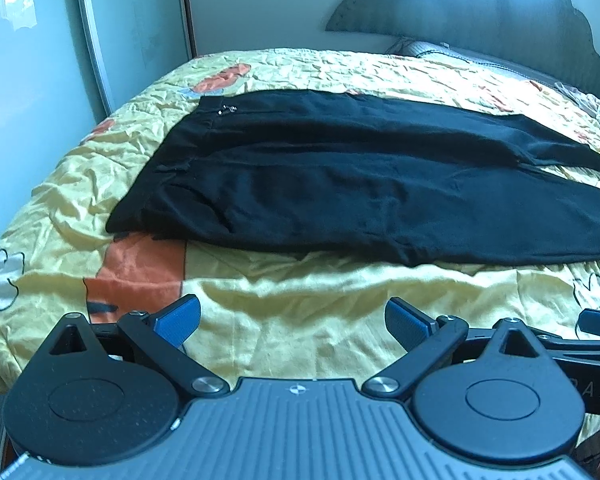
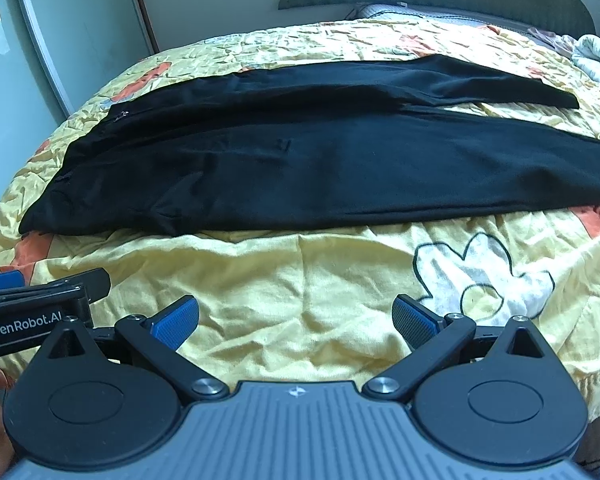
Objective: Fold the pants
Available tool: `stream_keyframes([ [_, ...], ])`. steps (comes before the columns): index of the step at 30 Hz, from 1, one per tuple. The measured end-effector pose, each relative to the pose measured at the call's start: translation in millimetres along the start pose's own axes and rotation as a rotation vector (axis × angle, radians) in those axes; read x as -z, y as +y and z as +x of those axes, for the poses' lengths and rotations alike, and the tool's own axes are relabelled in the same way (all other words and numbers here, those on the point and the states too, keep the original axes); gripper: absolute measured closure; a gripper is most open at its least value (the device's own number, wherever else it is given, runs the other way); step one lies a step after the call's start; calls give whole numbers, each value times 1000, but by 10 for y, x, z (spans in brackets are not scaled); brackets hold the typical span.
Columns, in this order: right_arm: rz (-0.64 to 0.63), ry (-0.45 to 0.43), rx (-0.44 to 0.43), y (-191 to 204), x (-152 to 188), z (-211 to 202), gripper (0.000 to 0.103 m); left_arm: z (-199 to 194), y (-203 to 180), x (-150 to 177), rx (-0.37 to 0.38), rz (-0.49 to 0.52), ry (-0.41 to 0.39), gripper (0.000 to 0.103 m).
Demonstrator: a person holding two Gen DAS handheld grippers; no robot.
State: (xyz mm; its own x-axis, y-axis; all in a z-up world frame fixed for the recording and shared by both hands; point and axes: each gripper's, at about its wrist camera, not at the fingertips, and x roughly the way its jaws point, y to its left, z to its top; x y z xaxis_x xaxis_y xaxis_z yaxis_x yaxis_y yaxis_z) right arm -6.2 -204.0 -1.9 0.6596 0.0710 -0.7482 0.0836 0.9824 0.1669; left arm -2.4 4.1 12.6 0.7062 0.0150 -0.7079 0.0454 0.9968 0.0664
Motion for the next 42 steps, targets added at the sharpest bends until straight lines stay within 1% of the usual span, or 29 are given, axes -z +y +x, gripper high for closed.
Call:
stream_keyframes([
  [3, -14, -3, -2, 31, -103, 36, 0, -3, 42, -68, -21, -2, -21, 3],
  [6, -36, -41, -46, 54, -274, 36, 0, 8, 121, -151, -35, -13, -35, 3],
  [8, -55, -128, -102, 54, -437, -15, 0, 41, 204, -216, -42, -38, -37, 3],
  [9, -76, -189, -137, 59, -524, -48, 0, 66, 254, -252, -46, -52, -38, 3],
  [11, -158, -293, -190, 102, -689, -64, 0, 152, 358, -329, -58, -84, -36, 3],
  [12, -220, -324, -213, 147, -770, -36, 0, 207, 405, -371, -68, -99, -29, 3],
  [13, -301, -318, -238, 210, -877, 39, 0, 260, 446, -409, -78, -109, -20, 3],
  [14, -346, -297, -253, 252, -971, 122, 0, 317, 487, -452, -90, -118, -12, 3],
  [16, -371, -299, -282, 307, -1182, 271, 0, 430, 569, -561, -111, -129, -1, 3],
  [19, -404, -320, -328, 378, -1527, 456, 0, 543, 692, -720, -129, -147, -13, 3],
  [20, -416, -308, -331, 415, -1640, 535, 0, 582, 730, -775, -138, -154, -20, 3],
  [22, -461, -253, -338, 516, -1883, 770, 0, 686, 802, -901, -160, -163, -27, 3],
  [24, -491, -207, -358, 601, -2069, 1063, 0, 821, 862, -1026, -173, -164, -5, 3],
  [25, -508, -185, -383, 631, -2187, 1229, 0, 891, 890, -1090, -176, -165, 11, 3],
  [27, -555, -171, -425, 694, -2377, 1475, 0, 1010, 938, -1199, -178, -164, 35, 3],
  [30, -655, -119, -494, 854, -2628, 1895, 0, 1157, 985, -1350, -186, -164, 43, 3],
  [32, -685, -99, -530, 931, -2763, 2133, 0, 1252, 1006, -1443, -197, -161, 48, 3],
  [34, -676, -52, -570, 995, -2913, 2397, 2, 1358, 1022, -1525, -212, -160, 58, 3],
  [36, -658, 2, -610, 1031, -3034, 2637, 8, 1453, 1041, -1585, -223, -162, 68, 3],
  [38, -635, 52, -631, 1043, -3134, 2855, 13, 1527, 1061, -1640, -234, -161, 77, 3],
  [39, -624, 79, -641, 1046, -3173, 2951, 21, 1564, 1067, -1670, -235, -161, 80, 3],
  [40, -616, 105, -650, 1048, -3201, 3043, 31, 1603, 1074, -1699, -235, -164, 83, 3],
  [41, -623, 126, -655, 1056, -3214, 3115, 36, 1635, 1077, -1730, -233, -167, 86, 3],
  [42, -628, 140, -652, 1076, -3213, 3175, 47, 1671, 1075, -1769, -230, -171, 90, 3],
])
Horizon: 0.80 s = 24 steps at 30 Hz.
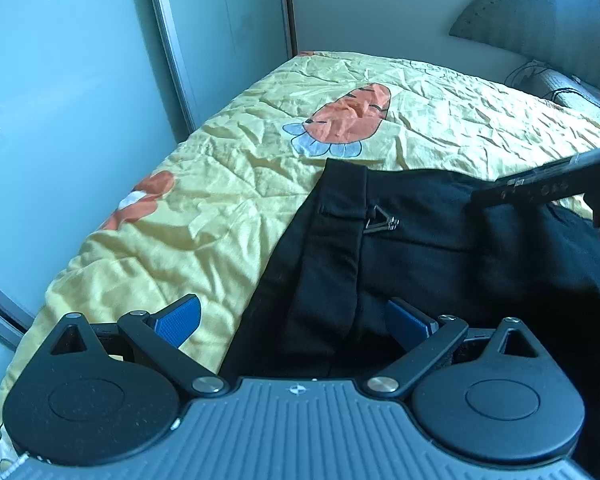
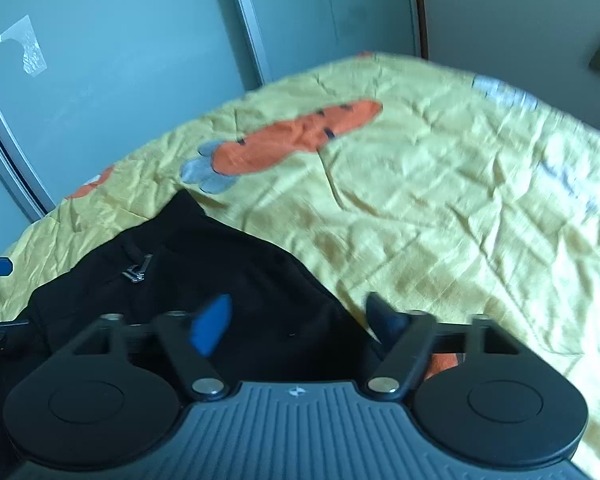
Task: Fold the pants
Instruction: 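Lower both grippers onto the trouser waistband and close them on it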
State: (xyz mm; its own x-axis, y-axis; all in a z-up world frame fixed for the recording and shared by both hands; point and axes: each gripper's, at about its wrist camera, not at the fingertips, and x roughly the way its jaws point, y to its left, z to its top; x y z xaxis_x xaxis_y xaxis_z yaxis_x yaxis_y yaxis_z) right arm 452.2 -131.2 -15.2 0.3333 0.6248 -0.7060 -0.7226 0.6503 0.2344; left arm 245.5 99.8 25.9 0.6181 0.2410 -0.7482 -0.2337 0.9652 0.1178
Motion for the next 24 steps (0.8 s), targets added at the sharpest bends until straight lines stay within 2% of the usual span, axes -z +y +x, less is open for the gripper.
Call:
stream_keyframes([
  [2, -28, -4, -14, 19, 15, -5, 55, 48, -29, -91, 15, -11, 7, 3],
  [4, -59, -17, 21, 88, 65, -54, 79, 88, -59, -207, 47, -41, 8, 3],
  [6, -126, -60, 82, 238, 169, -149, 91, 144, -86, -331, 78, -87, 16, 3],
  [10, -359, -146, 233, 773, 480, -360, 94, 294, -116, -536, 177, -200, 62, 6],
  [16, -640, -196, 355, 1462, 956, -499, 94, 474, -167, -728, 286, -339, 109, 8],
  [19, -677, -226, 360, 1618, 1068, -551, 97, 585, -211, -768, 302, -382, 131, 9],
  [22, -674, -242, 360, 1673, 1080, -581, 97, 736, -265, -793, 328, -401, 182, 15],
  [24, -664, -241, 372, 1644, 1046, -559, 97, 872, -285, -816, 352, -422, 236, 26],
])
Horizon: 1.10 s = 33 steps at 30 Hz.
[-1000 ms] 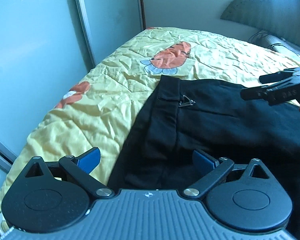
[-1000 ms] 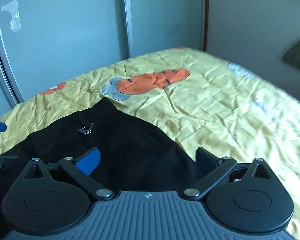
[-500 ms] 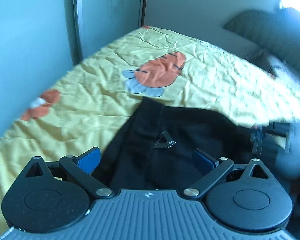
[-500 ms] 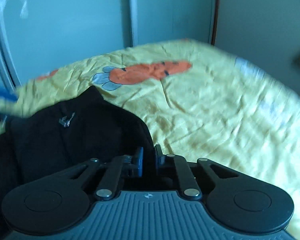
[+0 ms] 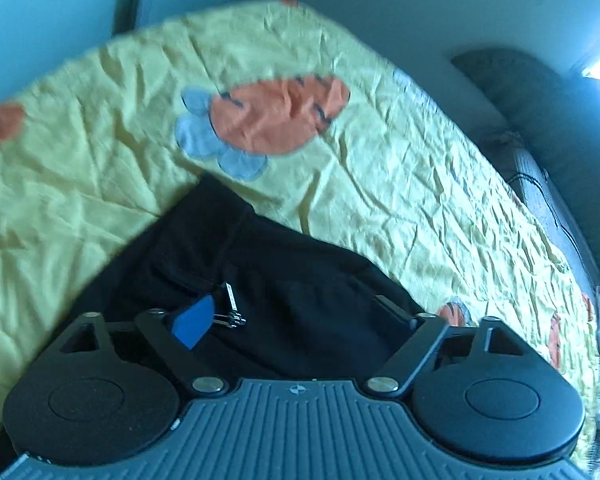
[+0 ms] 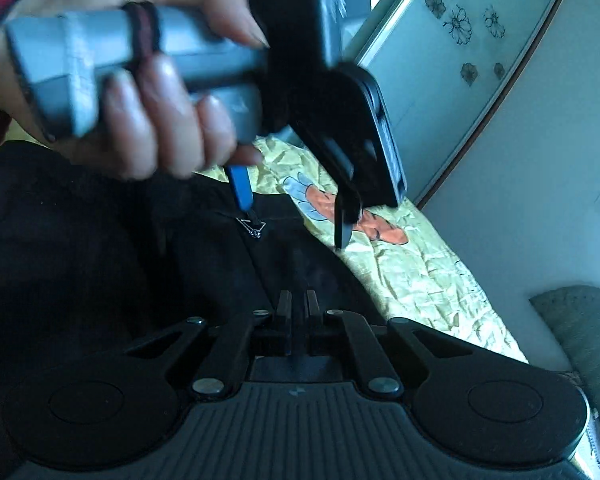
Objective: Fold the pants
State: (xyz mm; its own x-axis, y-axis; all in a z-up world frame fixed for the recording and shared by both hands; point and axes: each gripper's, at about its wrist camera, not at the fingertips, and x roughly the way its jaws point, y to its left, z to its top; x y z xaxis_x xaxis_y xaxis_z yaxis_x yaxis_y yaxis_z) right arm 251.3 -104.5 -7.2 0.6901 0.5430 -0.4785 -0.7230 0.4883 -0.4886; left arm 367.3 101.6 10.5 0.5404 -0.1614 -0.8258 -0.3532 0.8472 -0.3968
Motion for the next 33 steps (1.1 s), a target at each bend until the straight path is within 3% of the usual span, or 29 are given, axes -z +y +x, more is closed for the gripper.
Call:
stream_keyframes([
  [3, 52, 13, 17, -199, 10, 101, 96, -17, 84, -31, 39, -65, -7, 26],
  [5, 126, 43, 24, -454, 30, 215, 81, -84, 115, -17, 65, -60, -30, 22],
  [7, 258, 66, -34, -815, 85, 391, 23, -124, 115, 10, 45, -49, -40, 17],
  [8, 321, 66, -82, -971, 123, 480, 18, -130, 107, 19, 35, -41, -42, 16],
  [12, 529, 125, -210, -1424, 263, 939, 22, -111, 74, 17, 23, -3, -35, 14],
  [15, 615, 172, -294, -1496, 383, 1169, 56, -80, 67, -8, 21, 8, -31, 13],
  [17, 582, 143, -298, -1309, 421, 1010, 85, -81, 73, -15, 35, 12, -34, 13],
  [18, 535, 124, -258, -1225, 378, 918, 91, -84, 79, -17, 43, 11, -38, 12],
  [24, 115, 8, -61, -200, 150, 46, 96, -60, 148, -40, 129, -45, -24, 11],
  [28, -13, -37, 8, 202, 91, -290, 96, 5, 150, -36, 158, -82, -2, 11],
  [29, -13, -44, 12, 243, 89, -324, 96, 12, 148, -33, 146, -83, -5, 15],
  [31, 9, -48, 10, 267, 92, -353, 96, -8, 115, -6, 94, -56, -27, 40],
  [32, 24, -45, 10, 272, 98, -316, 96, -26, 99, 21, 58, -36, -38, 66],
  [33, 37, -45, 12, 270, 110, -309, 96, -45, 87, 54, 18, -10, -47, 80],
])
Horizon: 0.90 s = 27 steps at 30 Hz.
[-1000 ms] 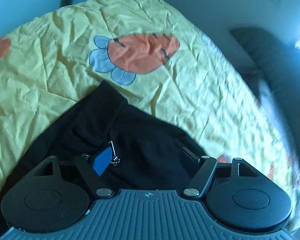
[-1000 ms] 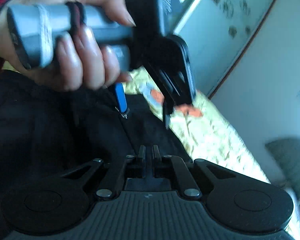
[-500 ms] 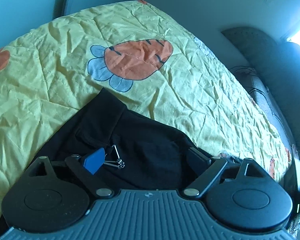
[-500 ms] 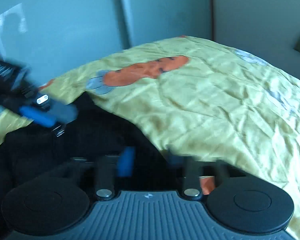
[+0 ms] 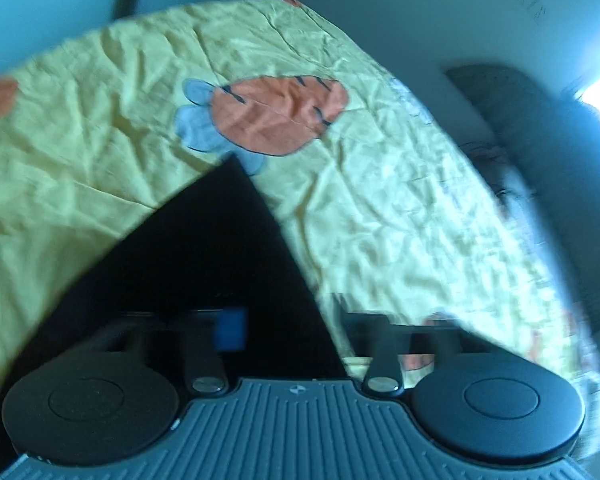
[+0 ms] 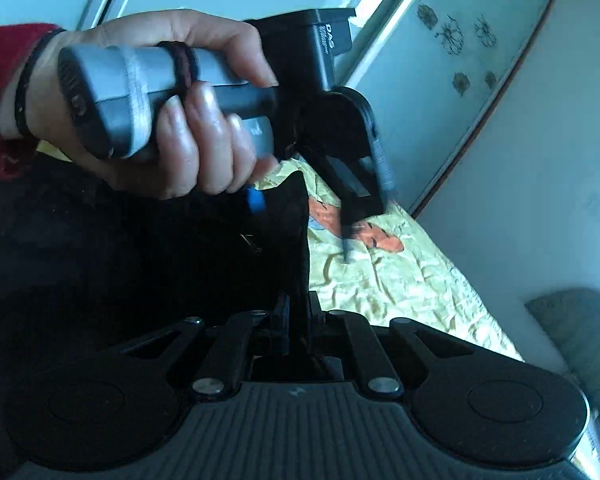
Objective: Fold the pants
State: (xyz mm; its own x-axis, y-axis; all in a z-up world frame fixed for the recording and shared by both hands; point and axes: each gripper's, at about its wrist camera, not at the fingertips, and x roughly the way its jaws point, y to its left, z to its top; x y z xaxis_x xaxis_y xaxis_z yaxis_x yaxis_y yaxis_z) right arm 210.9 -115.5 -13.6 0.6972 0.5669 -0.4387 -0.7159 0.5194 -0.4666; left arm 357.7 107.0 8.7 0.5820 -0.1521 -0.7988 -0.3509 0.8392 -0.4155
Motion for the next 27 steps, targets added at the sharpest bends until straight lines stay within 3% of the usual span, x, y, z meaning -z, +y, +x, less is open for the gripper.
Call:
stream_keyframes([
  [3, 32, 17, 11, -20, 23, 12, 95, -99, 26, 110, -6, 34, -41, 92],
  [5, 12, 31, 62, -12, 49, 13, 88, -208, 46, 208, 4, 58, -82, 95],
  [7, -26, 75, 112, -18, 85, 64, 64, -319, 50, 310, 3, 84, -120, 95],
  [9, -72, 108, 179, -35, 177, 54, 53, -421, 27, 407, 0, 115, -158, 95],
  [14, -58, 241, 303, -269, 483, 7, 59, -656, 40, 622, 15, 151, -207, 95],
  [19, -73, 368, 374, -389, 756, -129, 93, -768, 154, 745, 41, 155, -184, 95],
  [24, -147, 359, 393, -72, 662, -451, 95, -959, 307, 883, 52, 171, -187, 95],
  [27, -122, 327, 391, 122, 529, -748, 95, -1116, 442, 981, 63, 195, -181, 95],
])
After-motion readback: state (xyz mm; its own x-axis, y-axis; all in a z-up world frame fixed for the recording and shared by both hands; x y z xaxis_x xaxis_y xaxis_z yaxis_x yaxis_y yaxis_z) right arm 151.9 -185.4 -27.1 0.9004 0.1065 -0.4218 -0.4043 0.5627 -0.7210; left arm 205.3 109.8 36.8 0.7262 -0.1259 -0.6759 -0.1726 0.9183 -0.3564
